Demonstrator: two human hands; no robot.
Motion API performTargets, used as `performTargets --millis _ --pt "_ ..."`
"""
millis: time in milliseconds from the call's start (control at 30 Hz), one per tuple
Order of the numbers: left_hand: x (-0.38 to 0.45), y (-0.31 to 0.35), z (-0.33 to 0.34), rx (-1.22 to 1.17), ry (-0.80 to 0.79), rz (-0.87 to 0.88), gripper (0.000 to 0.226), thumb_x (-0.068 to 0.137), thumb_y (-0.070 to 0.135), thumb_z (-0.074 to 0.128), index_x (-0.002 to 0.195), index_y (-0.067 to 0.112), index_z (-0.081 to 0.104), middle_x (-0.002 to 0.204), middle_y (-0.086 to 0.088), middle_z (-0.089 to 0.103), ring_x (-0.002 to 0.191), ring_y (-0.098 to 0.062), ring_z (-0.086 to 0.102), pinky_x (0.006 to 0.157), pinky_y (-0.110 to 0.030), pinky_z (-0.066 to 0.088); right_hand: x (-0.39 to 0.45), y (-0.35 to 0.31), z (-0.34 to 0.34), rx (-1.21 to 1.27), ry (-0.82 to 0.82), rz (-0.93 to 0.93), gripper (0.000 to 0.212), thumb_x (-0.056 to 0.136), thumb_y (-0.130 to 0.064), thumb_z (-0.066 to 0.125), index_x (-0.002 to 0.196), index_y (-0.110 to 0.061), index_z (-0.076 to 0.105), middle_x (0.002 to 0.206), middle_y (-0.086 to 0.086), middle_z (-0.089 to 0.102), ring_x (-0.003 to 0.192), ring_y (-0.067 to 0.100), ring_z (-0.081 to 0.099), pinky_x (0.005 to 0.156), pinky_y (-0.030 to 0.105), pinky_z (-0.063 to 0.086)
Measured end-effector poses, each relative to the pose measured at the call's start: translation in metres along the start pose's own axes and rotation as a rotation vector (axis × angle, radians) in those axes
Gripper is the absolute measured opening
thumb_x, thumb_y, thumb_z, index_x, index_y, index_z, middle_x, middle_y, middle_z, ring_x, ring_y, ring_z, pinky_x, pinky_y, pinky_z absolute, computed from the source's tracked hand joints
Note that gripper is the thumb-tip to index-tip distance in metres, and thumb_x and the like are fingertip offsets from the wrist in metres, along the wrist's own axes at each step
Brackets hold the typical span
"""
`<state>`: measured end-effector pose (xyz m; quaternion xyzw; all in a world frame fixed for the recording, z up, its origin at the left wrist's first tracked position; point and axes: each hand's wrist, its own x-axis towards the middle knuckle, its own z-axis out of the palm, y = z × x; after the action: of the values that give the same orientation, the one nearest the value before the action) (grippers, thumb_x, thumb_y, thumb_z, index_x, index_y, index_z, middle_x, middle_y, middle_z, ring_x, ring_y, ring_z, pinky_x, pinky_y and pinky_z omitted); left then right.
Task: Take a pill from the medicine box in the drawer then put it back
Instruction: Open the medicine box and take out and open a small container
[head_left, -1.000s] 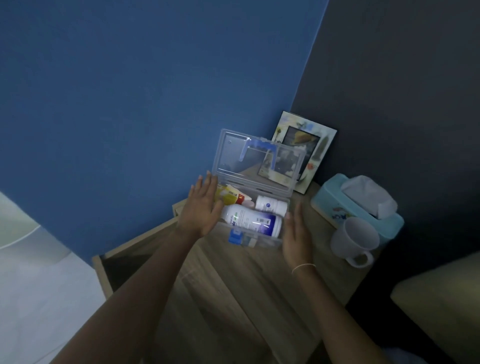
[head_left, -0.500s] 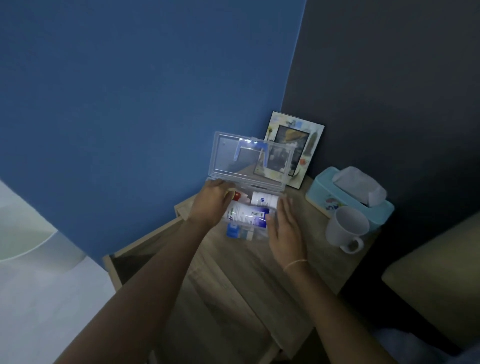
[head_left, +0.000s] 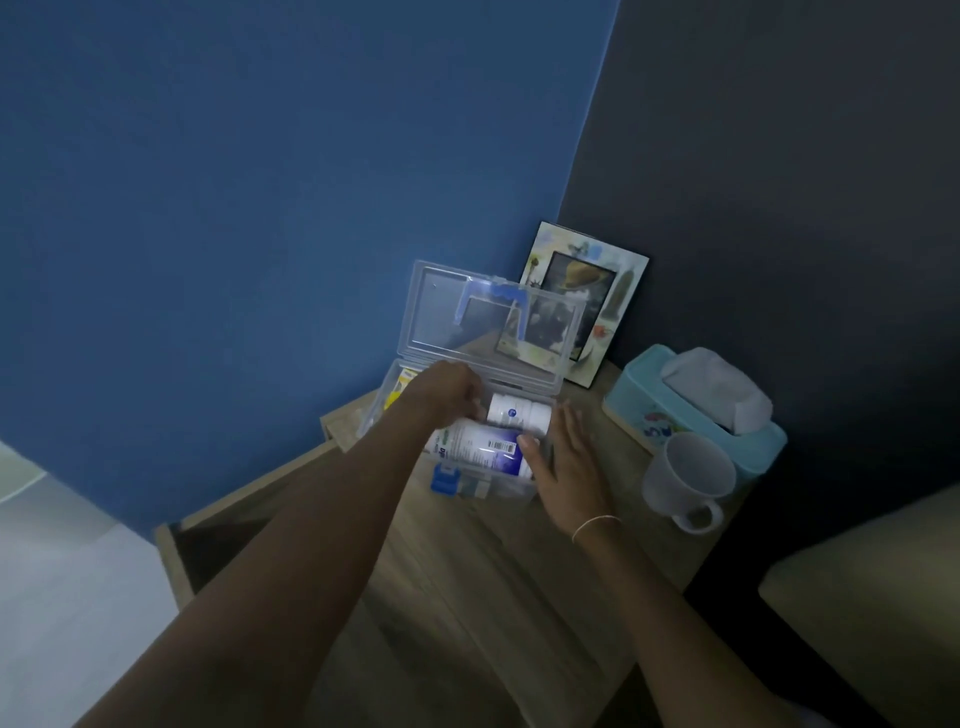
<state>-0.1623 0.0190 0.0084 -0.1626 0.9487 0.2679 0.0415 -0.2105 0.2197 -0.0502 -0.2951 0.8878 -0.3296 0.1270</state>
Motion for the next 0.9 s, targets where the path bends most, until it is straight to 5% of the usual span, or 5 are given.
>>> performTargets --millis 100,200,600,733,900 --pt "0.007 0.003 -0.001 0.065 -0.036 0.005 0.020 0.076 0.024 0.075 0.093 0.014 0.076 0.101 -0.005 0.074 0.097 -0.021 0.066 0.089 -0.034 0.051 -0.003 0.002 0.005 0.158 -0.008 0.003 0.082 0.084 -0.067 0.030 0.151 -0.034 -0.002 0.162 -0.002 0.009 0.125 0.020 0.051 0.092 0.039 0.054" --pt "0.012 0.005 -0.002 0.104 -0.077 0.024 0.015 0.075 0.027 0.074 0.086 0.017 0.076 0.095 -0.003 0.075 0.093 -0.019 0.066 0.087 -0.035 0.053 -0.004 0.003 0.009 0.172 0.014 -0.013 0.081 0.084 -0.067 0.028 0.150 -0.035 -0.004 0.162 -0.005 0.006 0.120 0.010 0.050 0.085 0.022 0.049" --pt "-0.001 0.008 -0.004 -0.012 0.051 -0.007 0.018 0.076 0.015 0.063 0.087 0.011 0.076 0.096 -0.007 0.075 0.094 -0.023 0.065 0.081 -0.032 0.053 -0.008 -0.004 0.007 0.220 0.005 -0.003 0.071 0.088 -0.062 0.033 0.148 -0.040 0.003 0.146 0.002 0.043 0.111 0.016 0.060 0.089 0.045 0.054" --pt "-0.037 0.013 -0.011 -0.117 0.209 0.034 0.020 0.079 0.014 0.065 0.098 0.009 0.072 0.102 -0.012 0.071 0.096 -0.028 0.063 0.076 -0.028 0.044 -0.011 -0.005 0.007 0.105 0.008 0.054 0.080 0.083 -0.071 0.022 0.151 -0.033 0.001 0.157 0.007 0.025 0.139 0.027 0.035 0.109 0.050 0.037" --pt "-0.101 0.015 -0.002 -0.205 0.324 0.120 0.032 0.082 0.010 0.064 0.114 0.009 0.067 0.113 -0.013 0.061 0.102 -0.025 0.058 0.090 -0.031 0.047 -0.044 -0.024 0.012 -0.022 0.211 -0.092 0.075 0.091 -0.063 0.018 0.151 -0.019 0.015 0.159 -0.003 0.009 0.146 0.012 -0.002 0.118 0.033 0.000"
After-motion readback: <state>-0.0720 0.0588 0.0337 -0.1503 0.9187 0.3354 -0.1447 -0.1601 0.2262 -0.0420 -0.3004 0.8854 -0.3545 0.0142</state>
